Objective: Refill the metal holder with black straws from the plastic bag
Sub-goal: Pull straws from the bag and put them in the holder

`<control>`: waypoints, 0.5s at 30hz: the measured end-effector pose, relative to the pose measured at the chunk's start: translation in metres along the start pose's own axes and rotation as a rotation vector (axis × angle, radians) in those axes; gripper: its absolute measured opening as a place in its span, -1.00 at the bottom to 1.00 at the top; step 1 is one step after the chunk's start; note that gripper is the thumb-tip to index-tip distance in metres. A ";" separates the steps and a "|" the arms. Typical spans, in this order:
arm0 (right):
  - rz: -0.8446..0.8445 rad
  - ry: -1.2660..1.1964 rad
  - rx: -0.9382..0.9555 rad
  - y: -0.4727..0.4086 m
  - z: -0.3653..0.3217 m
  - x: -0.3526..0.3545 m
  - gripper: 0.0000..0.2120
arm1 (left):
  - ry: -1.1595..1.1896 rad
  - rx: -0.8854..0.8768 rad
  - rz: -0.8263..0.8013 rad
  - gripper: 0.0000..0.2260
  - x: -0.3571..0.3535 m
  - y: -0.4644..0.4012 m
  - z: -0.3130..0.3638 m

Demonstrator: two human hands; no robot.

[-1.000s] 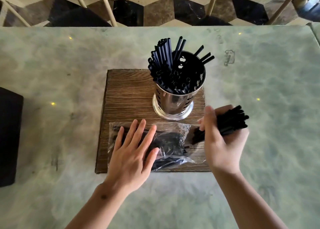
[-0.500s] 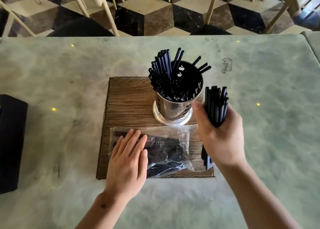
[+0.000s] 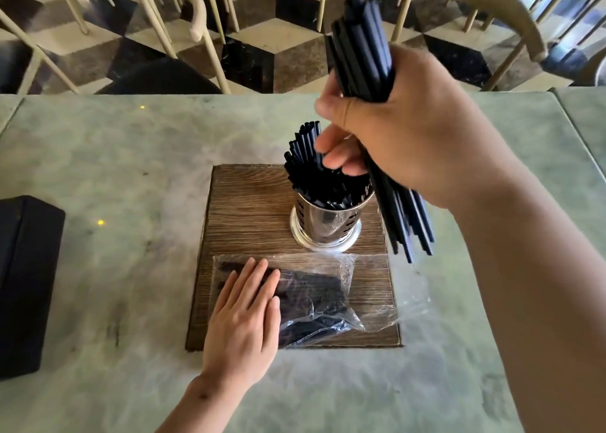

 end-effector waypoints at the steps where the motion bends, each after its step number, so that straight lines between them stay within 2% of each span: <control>1: 0.029 -0.022 0.009 -0.007 -0.002 0.003 -0.93 | 0.004 -0.002 0.005 -0.52 0.000 0.000 0.000; 4: 0.165 -0.056 0.041 -0.026 -0.008 0.012 -0.87 | 0.007 -0.008 0.009 -0.53 -0.002 -0.001 0.000; 10: 0.392 -0.245 0.049 -0.044 -0.020 0.016 -0.56 | 0.003 -0.029 0.032 -0.54 -0.003 0.001 -0.003; 15: 0.549 -0.274 0.143 -0.032 -0.006 0.003 -0.51 | 0.001 -0.030 0.044 -0.53 -0.005 -0.001 -0.004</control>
Point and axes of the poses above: each hand's wrist, its own y-axis away from the middle knuckle, its own x-axis out of the back of the hand, z = x × y, the point moved 3 cm from there along -y, towards the middle knuckle, and after that the axes turned 10 degrees about x, right-handed, at the moved point
